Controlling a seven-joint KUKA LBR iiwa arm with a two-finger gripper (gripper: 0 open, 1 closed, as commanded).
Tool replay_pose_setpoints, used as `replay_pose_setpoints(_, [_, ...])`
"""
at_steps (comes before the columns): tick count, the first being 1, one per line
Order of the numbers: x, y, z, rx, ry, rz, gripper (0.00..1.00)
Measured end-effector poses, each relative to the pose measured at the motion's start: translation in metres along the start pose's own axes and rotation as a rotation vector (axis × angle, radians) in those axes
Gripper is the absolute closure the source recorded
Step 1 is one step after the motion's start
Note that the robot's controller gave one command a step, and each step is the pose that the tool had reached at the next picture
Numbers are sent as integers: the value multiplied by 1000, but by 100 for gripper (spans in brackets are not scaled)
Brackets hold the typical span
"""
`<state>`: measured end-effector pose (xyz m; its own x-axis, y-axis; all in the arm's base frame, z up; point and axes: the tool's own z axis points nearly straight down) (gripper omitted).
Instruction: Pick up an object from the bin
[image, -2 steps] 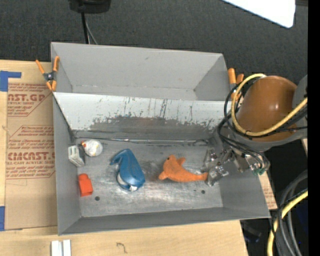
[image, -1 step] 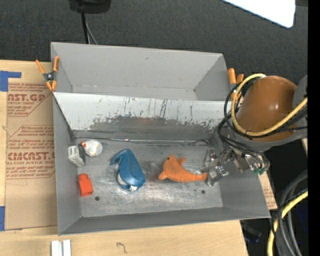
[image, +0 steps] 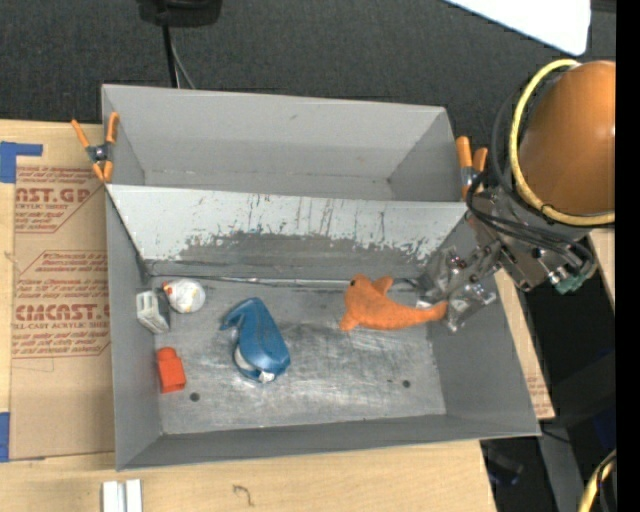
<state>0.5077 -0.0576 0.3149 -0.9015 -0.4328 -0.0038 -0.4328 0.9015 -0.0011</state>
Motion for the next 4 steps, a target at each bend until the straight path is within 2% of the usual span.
replay_pose_setpoints(1, [0, 0, 0, -1, 0, 0, 0])
replay_pose_setpoints(2, [0, 0, 0, -1, 0, 0, 0])
replay_pose_setpoints(3, [-1, 17, 45, 3, -5, -31, 0])
replay_pose_setpoints(4, [-4, 39, 103, -4, 5, -84, 0])
